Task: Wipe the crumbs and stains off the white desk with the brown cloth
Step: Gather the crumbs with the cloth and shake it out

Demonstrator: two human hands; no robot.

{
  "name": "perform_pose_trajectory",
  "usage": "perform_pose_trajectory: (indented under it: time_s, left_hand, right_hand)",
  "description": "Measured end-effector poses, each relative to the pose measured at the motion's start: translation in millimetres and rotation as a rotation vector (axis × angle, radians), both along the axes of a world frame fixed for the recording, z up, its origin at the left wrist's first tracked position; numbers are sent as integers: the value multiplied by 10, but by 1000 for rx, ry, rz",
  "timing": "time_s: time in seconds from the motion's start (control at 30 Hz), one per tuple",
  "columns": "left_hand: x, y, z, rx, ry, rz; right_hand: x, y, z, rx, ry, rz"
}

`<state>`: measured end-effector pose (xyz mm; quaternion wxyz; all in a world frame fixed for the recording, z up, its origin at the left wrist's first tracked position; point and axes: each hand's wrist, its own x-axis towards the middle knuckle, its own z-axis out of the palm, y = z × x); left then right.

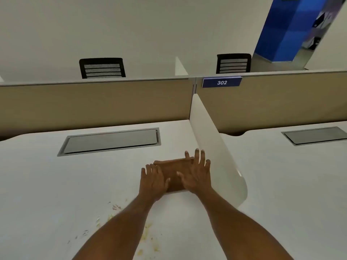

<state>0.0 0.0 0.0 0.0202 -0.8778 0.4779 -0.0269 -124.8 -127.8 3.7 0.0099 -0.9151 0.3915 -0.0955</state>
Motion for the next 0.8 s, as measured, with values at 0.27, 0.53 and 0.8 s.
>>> perform_pose_trajectory:
  time_s: [0.27,0.53,0.8]
  left_hand:
    - [-42,-18,-124,-37,105,108]
    - [-92,-189,-165,-119,376,344]
    - [19,-197,-184,-328,609,422]
  right_hand:
    - [-28,63,-244,145,75,-69]
    - [-60,43,-309,185,36,-180]
    - [-36,39,-333,189,-22,-177]
